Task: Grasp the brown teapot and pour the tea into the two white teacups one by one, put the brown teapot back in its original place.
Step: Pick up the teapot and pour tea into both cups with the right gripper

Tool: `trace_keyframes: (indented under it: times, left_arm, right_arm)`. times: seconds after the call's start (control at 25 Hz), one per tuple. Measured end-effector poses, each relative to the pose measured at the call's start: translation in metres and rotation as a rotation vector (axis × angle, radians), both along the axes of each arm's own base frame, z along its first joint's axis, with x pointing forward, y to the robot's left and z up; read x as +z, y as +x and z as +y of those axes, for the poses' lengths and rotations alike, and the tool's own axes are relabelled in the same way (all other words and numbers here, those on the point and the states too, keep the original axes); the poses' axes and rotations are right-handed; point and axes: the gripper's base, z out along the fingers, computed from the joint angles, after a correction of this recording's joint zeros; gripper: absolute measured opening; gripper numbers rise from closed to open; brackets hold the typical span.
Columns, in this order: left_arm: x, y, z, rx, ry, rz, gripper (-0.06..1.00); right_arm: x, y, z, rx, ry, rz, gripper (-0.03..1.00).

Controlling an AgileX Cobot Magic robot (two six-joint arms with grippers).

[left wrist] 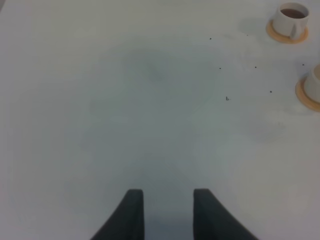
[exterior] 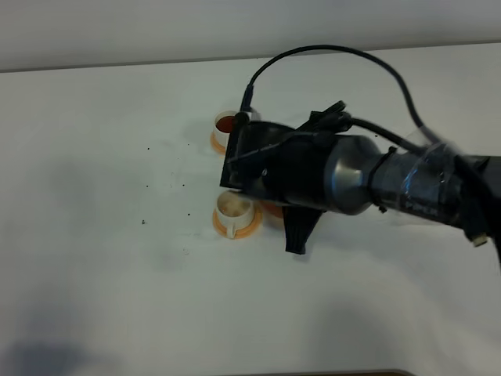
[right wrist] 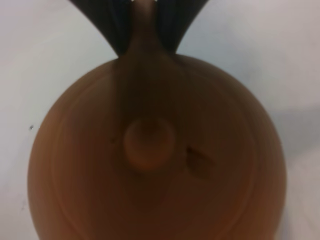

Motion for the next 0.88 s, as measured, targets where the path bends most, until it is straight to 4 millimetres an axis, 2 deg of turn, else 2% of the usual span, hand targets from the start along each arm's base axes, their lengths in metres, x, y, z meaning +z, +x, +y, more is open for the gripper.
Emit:
trace_keyframes:
  times: [0.32,0.88]
  left_arm:
    - [0.0,0.0,0.0,0.0,0.0,0.0,0.24]
    - [0.0,0.0,0.0,0.0,0.0,0.0,0.24]
  right_arm:
    - [-0.018,-0.004,0.004,0.049,-0.14,-0.042,0.09]
    - [-0.013,-0.017,0.018,0.217,-0.23,-0.13,0.09]
